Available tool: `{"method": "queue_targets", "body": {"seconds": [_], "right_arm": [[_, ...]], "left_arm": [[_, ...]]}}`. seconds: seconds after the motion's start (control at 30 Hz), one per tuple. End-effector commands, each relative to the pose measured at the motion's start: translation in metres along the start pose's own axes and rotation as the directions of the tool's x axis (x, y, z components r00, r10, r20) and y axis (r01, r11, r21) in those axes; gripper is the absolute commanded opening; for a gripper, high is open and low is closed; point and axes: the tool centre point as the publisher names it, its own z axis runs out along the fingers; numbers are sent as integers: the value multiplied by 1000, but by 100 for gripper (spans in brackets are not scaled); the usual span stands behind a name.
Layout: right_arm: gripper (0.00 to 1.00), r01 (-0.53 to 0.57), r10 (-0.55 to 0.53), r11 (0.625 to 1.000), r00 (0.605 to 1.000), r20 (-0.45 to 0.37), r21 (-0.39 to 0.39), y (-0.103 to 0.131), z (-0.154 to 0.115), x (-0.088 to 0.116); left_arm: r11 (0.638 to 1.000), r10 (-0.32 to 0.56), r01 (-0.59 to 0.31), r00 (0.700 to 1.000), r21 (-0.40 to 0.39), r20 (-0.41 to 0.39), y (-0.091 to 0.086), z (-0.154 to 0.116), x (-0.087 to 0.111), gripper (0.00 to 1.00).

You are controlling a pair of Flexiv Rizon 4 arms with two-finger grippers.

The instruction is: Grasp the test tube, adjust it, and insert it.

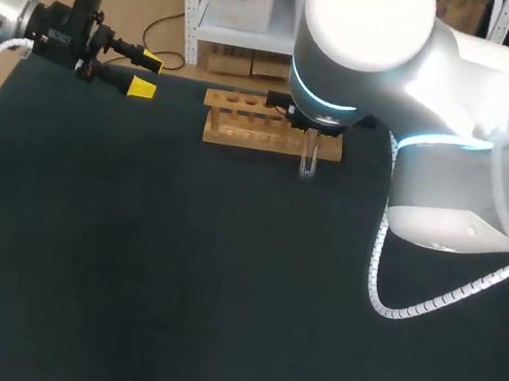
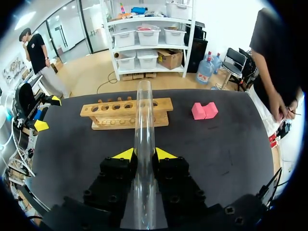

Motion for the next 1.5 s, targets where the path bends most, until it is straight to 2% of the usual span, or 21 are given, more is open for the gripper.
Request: {"method": "queue_targets", "body": {"seconds": [0.03,0.43,0.87,1.1,1.5], "right_arm": [[0,0,0,1000,1000,3,-1,-1,2,0],[0,-8,8,1000,1000,5,14,-6,36,-13],[0,12,-11,1000,999,43,-13,5,70,-28],[0,-9,10,1000,997,75,-12,6,82,-29],[0,-32,33,999,997,63,-21,12,95,-22]], "left_arm": [[1000,2,-2,1000,0,2,0,0,1,100],[1000,2,-2,1000,0,2,0,0,1,100],[1000,2,-2,1000,0,2,0,0,1,100],[1000,2,-2,1000,0,2,0,0,1,100],[1000,2,-2,1000,0,2,0,0,1,100]]}}
